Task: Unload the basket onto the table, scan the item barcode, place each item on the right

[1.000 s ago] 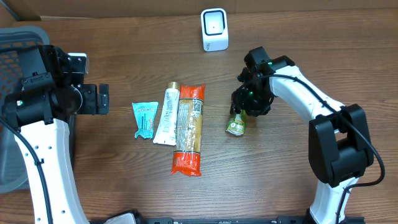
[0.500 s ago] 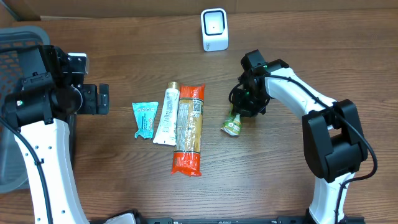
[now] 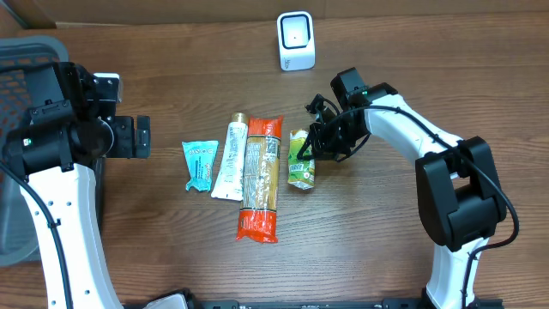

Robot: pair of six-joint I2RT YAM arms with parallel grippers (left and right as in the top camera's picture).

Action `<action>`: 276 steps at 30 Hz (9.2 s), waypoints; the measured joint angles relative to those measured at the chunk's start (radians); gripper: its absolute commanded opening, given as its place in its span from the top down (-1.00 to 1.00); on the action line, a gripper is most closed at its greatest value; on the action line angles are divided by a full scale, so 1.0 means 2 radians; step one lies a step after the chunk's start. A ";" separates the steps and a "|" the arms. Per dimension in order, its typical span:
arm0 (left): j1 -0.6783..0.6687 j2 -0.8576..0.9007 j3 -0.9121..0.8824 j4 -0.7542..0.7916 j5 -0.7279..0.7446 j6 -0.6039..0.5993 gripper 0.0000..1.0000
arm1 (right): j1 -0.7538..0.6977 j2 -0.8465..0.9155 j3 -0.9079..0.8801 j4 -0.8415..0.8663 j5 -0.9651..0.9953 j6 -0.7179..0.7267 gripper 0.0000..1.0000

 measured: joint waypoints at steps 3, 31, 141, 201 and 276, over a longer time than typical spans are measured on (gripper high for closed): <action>0.000 0.000 0.000 0.000 0.000 0.000 -1.00 | 0.000 0.000 -0.029 0.044 -0.010 -0.014 0.67; 0.000 0.000 0.000 0.000 0.000 0.000 -1.00 | 0.060 -0.003 0.129 -0.200 0.240 0.156 -1.00; 0.000 0.000 0.000 0.000 0.000 0.000 -0.99 | 0.117 -0.087 -0.052 -0.073 0.294 0.285 0.66; 0.000 0.000 0.000 0.000 0.000 0.000 -1.00 | -0.001 -0.026 0.115 -0.209 0.347 0.210 0.09; 0.000 0.000 0.000 -0.001 0.000 0.000 -0.99 | -0.038 0.036 0.107 -0.202 0.288 0.186 0.92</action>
